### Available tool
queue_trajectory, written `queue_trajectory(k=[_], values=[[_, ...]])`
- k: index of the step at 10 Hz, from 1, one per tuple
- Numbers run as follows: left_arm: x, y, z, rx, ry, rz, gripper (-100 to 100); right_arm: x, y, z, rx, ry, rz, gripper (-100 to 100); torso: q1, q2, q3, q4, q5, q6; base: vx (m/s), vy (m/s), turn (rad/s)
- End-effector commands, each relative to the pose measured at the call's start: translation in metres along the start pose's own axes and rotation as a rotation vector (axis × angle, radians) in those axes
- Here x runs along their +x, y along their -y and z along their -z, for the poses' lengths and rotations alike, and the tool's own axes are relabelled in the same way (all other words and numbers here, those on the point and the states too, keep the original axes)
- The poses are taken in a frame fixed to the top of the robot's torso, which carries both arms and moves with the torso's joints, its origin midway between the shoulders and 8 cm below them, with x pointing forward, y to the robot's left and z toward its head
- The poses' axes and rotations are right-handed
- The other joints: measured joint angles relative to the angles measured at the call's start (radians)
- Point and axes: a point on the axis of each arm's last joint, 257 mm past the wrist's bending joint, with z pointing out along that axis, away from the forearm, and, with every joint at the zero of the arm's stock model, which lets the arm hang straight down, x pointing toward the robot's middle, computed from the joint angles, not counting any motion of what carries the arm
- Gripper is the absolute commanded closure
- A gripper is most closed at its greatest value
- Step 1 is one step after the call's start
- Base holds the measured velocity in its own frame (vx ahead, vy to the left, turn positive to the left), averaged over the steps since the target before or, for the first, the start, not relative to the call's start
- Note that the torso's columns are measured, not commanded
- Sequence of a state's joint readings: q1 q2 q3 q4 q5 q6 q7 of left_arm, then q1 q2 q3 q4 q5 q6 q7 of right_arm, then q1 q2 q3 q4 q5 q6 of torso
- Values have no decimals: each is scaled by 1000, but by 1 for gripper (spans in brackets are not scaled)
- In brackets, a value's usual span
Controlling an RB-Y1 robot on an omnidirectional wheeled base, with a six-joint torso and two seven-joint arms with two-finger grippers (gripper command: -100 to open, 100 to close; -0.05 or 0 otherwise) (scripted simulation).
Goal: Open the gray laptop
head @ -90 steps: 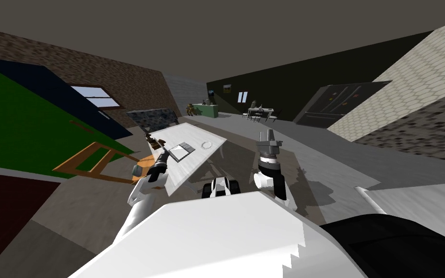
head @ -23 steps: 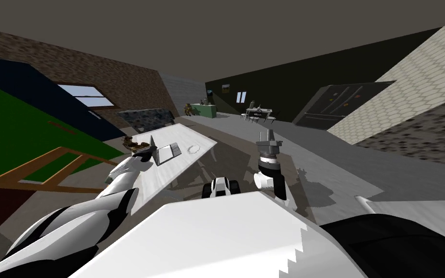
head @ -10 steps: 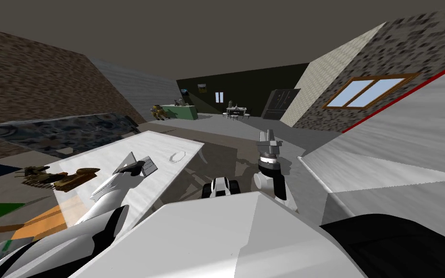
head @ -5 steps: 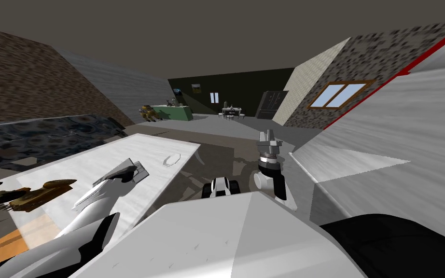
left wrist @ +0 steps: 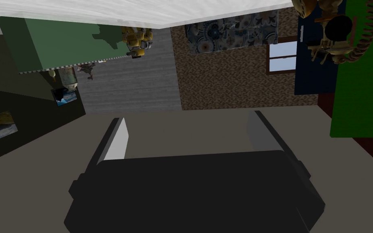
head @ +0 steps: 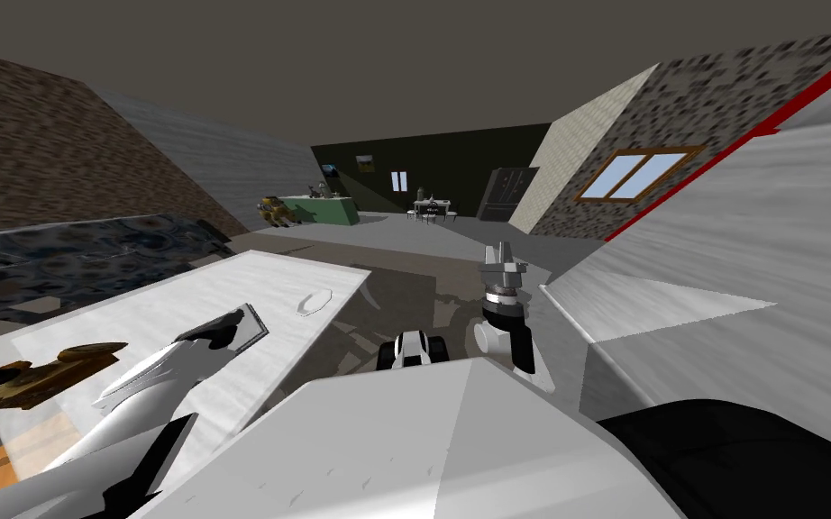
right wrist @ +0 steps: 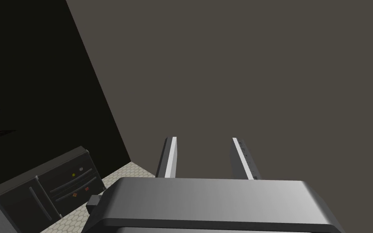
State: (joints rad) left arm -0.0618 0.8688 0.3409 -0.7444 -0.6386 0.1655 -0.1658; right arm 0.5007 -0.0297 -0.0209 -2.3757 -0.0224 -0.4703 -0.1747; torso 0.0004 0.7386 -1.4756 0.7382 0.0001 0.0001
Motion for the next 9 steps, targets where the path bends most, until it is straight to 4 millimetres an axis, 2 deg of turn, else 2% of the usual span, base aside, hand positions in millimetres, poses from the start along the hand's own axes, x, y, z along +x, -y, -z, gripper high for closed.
queue_trajectory(k=[1, 2, 3, 4, 5, 6, 7, 8, 9], values=[[-6, -14, -1, 0, 1, 9, -100, 0, 0, 0, 0, 0, 0, 0, 0, -1, 0, 0, 0, 0, 34, -30, 2], [-11, -26, -2, -1, 0, -11, -100, 0, 0, 0, 0, 0, 0, 0, 0, -1, 0, 0, 0, 0, 35, -46, -8], [-11, -26, -2, -1, 0, 8, -100, 0, 0, 0, 0, 0, 0, 0, -1, -1, 0, 0, 0, 0, 29, -38, 0], [-15, -38, -2, -2, -1, -13, -100, 0, 0, 0, 0, 0, 0, 0, 0, 0, 0, 0, 0, 0, 36, -42, -8], [-15, -38, -2, -2, -1, 8, -100, 0, 0, 0, 0, 0, 0, 0, -1, -1, 0, 0, 0, 0, 33, -34, 0], [-21, -50, -1, -5, -4, -12, -100, 0, 0, 0, 0, 0, 0, 0, 0, -1, 0, 0, 0, 0, 54, -41, -7], [-21, -50, -1, -5, -4, 7, -100, 0, 0, 0, 0, 0, 0, 0, 0, -2, -1, 0, 0, 0, 41, -38, 1], [-26, -63, -1, -8, -8, -13, -100, 0, 0, 0, 0, 0, 0, 0, 0, -1, -1, 0, 0, 0, 38, -43, -7], [-26, -63, -1, -8, -7, 7, -100, 0, 0, 0, 0, 0, 0, 0, -1, -1, 0, 0, 0, 0, 32, -37, -2]])
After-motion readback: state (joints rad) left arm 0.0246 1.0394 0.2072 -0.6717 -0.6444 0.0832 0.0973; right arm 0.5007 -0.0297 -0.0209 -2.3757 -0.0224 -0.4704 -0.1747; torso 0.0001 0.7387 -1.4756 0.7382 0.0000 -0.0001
